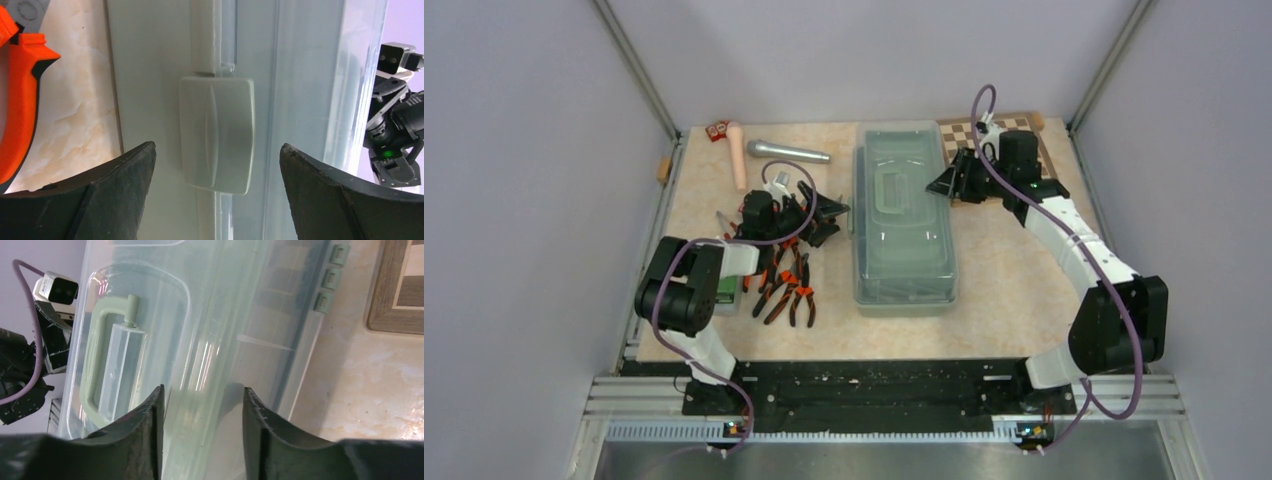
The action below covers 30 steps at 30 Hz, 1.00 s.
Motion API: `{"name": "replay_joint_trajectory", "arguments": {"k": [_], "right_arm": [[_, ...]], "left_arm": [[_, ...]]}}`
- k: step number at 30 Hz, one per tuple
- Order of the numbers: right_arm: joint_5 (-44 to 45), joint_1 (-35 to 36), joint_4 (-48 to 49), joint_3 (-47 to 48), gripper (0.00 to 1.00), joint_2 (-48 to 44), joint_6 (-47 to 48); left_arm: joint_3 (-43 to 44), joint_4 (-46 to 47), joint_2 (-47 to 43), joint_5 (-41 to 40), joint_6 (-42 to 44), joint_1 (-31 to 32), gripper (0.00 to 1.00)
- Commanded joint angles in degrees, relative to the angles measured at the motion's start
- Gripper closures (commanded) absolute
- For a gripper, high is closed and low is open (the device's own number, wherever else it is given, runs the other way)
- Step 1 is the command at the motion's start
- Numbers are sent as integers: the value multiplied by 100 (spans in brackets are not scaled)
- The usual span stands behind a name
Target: Pack the tool kit
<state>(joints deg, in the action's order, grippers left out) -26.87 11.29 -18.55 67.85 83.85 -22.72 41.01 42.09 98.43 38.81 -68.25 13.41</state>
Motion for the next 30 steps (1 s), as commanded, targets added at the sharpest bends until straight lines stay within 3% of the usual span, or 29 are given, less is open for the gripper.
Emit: {"name": "replay_joint_trajectory", "arguments": {"k": [1, 4, 12, 17, 25, 30], "right_arm": [[-289, 54, -311, -46, 71, 343, 285], [-492, -70, -126, -184, 80, 342, 252], [-577, -127, 96, -356, 83, 271, 72], [-492, -122, 367, -578, 83, 137, -218], [-394, -123, 399, -785, 81, -34, -258], [-467, -124, 549, -917, 81, -110, -318]], "left_arm": [[42, 946, 180, 284, -344, -14, 2], [82, 1054, 355, 380, -314, -14, 2], [-256, 2852, 870, 482, -1276, 3, 2], [-730, 3763, 949, 330, -1625, 217, 2], [-1190, 4142, 979, -182, -1171, 761, 3], [-1205, 5033, 1480, -330, -1338, 820, 5]]}}
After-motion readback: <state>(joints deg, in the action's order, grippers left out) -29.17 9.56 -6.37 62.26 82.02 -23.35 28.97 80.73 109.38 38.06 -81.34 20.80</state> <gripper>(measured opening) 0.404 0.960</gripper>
